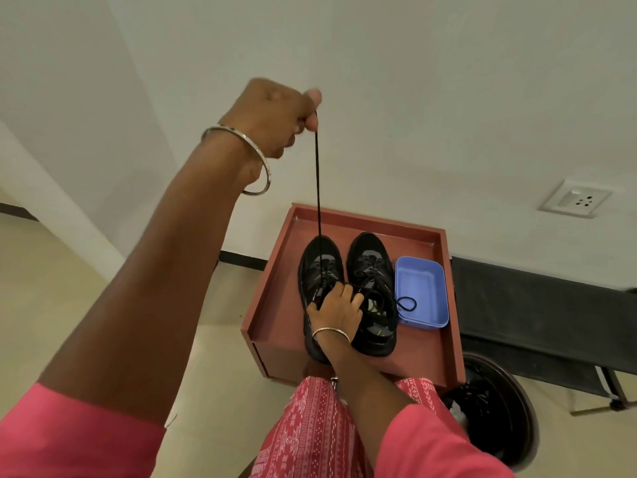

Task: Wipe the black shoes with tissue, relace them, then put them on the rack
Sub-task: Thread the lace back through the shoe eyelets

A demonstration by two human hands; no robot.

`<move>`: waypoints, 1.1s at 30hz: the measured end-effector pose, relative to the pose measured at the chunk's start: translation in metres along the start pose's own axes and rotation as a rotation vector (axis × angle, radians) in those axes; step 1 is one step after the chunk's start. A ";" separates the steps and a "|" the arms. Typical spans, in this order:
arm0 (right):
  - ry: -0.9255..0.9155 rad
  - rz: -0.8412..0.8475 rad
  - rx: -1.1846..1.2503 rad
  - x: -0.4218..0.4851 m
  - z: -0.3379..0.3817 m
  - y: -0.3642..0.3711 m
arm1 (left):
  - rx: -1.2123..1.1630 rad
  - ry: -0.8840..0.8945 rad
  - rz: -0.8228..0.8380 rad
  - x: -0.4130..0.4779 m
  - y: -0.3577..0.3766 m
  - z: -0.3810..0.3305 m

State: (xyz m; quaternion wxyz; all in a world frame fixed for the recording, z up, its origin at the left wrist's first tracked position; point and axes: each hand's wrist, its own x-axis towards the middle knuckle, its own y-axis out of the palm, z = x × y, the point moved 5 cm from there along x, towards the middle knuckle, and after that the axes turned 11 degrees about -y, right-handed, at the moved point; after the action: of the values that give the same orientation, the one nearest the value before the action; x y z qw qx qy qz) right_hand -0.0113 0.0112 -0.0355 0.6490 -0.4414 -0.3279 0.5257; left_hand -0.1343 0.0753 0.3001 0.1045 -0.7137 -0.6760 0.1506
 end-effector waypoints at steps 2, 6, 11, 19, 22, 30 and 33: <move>0.007 0.000 0.010 0.001 -0.002 0.003 | -0.089 -0.013 -0.048 0.005 -0.006 -0.003; 0.003 -0.033 -0.001 0.003 -0.004 0.009 | -0.253 -0.047 -0.066 0.014 -0.011 -0.008; 0.003 -0.056 0.003 0.005 -0.006 0.014 | -0.351 -0.040 -0.022 0.021 -0.003 -0.014; 0.020 0.017 0.071 0.007 -0.007 0.007 | -0.112 -0.076 0.052 0.016 -0.010 -0.023; 0.058 0.137 0.246 0.013 -0.016 -0.004 | -0.053 -0.078 0.002 0.009 -0.018 -0.033; 0.054 0.381 0.731 0.036 -0.010 -0.114 | -0.327 -0.187 0.239 -0.022 0.000 -0.027; -0.044 0.383 0.660 0.035 0.007 -0.180 | -0.283 -0.172 0.231 -0.035 0.006 -0.029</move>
State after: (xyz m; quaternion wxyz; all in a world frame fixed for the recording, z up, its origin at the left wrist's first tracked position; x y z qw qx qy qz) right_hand 0.0611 0.0365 0.1308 0.6389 -0.2505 -0.0665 0.7243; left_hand -0.1203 0.0416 0.3275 -0.0732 -0.7786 -0.6105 0.1255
